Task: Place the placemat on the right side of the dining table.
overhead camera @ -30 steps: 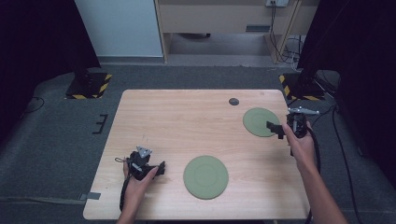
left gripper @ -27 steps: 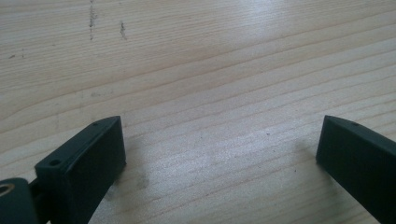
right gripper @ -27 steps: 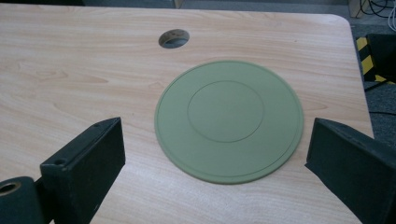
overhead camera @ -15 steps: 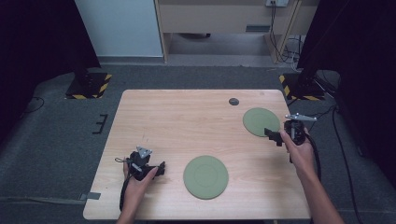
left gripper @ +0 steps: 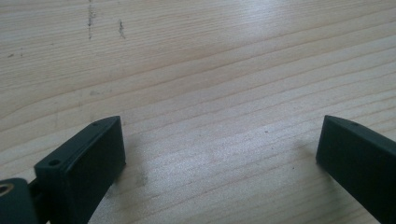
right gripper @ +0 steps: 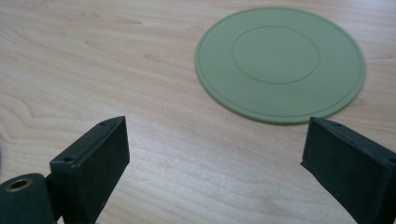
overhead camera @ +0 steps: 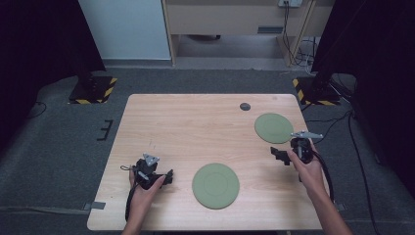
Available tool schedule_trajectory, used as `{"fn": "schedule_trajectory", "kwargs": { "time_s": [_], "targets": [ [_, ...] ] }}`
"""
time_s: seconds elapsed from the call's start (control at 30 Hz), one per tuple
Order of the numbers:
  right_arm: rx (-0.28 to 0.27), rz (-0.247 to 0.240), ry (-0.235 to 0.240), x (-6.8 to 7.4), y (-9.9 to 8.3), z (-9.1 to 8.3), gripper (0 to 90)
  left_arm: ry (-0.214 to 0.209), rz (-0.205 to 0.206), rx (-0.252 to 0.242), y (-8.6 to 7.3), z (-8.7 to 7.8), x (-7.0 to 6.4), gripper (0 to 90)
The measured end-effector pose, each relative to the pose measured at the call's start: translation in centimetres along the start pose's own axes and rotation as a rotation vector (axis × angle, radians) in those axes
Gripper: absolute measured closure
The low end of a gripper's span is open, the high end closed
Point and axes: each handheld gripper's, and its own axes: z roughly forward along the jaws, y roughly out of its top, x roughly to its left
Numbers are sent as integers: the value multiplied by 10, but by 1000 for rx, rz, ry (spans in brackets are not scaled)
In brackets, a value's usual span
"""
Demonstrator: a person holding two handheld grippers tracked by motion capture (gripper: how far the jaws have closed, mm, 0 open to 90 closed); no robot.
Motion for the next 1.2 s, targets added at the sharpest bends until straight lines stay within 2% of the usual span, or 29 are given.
{"fn": "schedule_trajectory", "kwargs": {
  "time_s": [0.37,0.7,0.93,1.2],
  "targets": [
    [26,-19,19,10,-16,6,80,-1,0,1,0,0,0,6],
    [38,-13,48,17,-30,8,83,-2,1,2,0,0,0,6],
    [41,-7,64,22,-36,10,84,-4,3,0,-1,0,0,6],
    [51,-22,80,34,-37,19,85,-4,4,0,-1,-1,0,6]
  ]
}}
